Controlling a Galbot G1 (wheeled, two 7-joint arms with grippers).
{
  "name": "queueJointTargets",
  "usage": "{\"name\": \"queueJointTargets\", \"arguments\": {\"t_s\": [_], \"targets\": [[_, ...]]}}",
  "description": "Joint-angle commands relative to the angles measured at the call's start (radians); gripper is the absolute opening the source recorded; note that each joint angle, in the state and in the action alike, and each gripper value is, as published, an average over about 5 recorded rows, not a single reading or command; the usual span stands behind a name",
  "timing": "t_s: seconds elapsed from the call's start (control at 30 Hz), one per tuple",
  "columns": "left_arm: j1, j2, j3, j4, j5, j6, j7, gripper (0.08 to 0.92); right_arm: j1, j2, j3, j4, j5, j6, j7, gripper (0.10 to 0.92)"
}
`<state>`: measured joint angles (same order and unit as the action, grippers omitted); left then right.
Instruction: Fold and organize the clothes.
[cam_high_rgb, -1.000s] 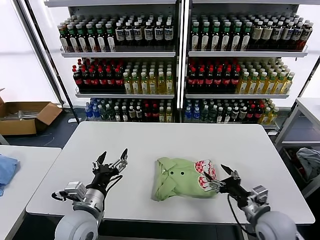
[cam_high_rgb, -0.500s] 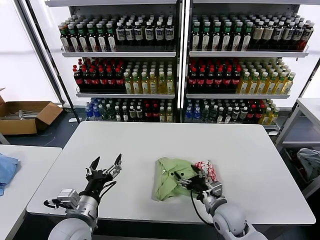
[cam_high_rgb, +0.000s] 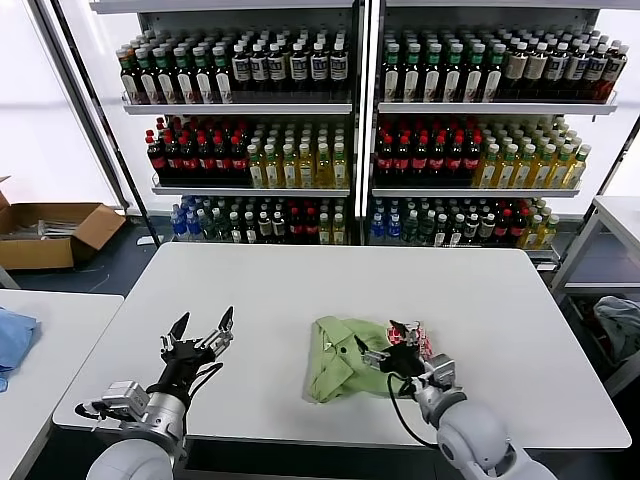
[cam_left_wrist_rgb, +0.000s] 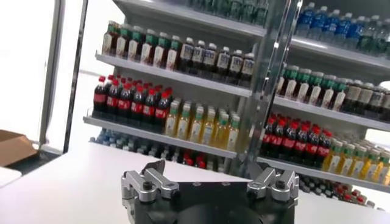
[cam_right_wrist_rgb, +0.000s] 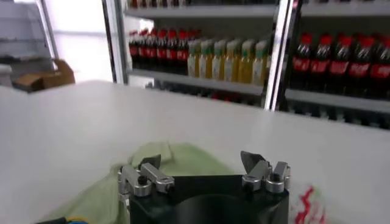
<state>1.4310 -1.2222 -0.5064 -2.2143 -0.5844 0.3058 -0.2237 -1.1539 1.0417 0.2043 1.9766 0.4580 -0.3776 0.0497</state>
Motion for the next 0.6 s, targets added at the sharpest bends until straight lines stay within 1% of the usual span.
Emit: {"name": "queueJointTargets", "arguments": {"t_s": [0.03, 0.13, 0.27, 0.4, 0.5, 0.6], "targets": [[0.034, -0.008, -0.082, -0.008, 0.107, -0.088, 0.157, 0.823, -0.342, 0.022, 0.456, 0.221, 0.020, 0.156, -0.104, 0.823], [0.068, -0.032, -0.101, -0.023, 0.146, -0.130, 0.212, 0.823, -0.456, 0.059, 0.546, 0.227, 0.002, 0.188, -0.177, 0.823], [0.113, -0.080, -0.108, -0.017, 0.252, -0.170, 0.325, 0.823, -0.571, 0.127, 0.610, 0.233, -0.035, 0.250, -0.251, 0.823], [0.112, -0.121, -0.093, 0.006, 0.370, -0.177, 0.426, 0.823, -0.650, 0.167, 0.633, 0.238, -0.057, 0.299, -0.292, 0.823], [0.098, -0.129, -0.103, 0.009, 0.401, -0.188, 0.464, 0.823, -0.666, 0.164, 0.618, 0.247, -0.070, 0.329, -0.297, 0.823], [0.089, -0.116, -0.116, 0.007, 0.381, -0.188, 0.468, 0.823, -0.639, 0.176, 0.596, 0.247, -0.096, 0.342, -0.294, 0.823]]}}
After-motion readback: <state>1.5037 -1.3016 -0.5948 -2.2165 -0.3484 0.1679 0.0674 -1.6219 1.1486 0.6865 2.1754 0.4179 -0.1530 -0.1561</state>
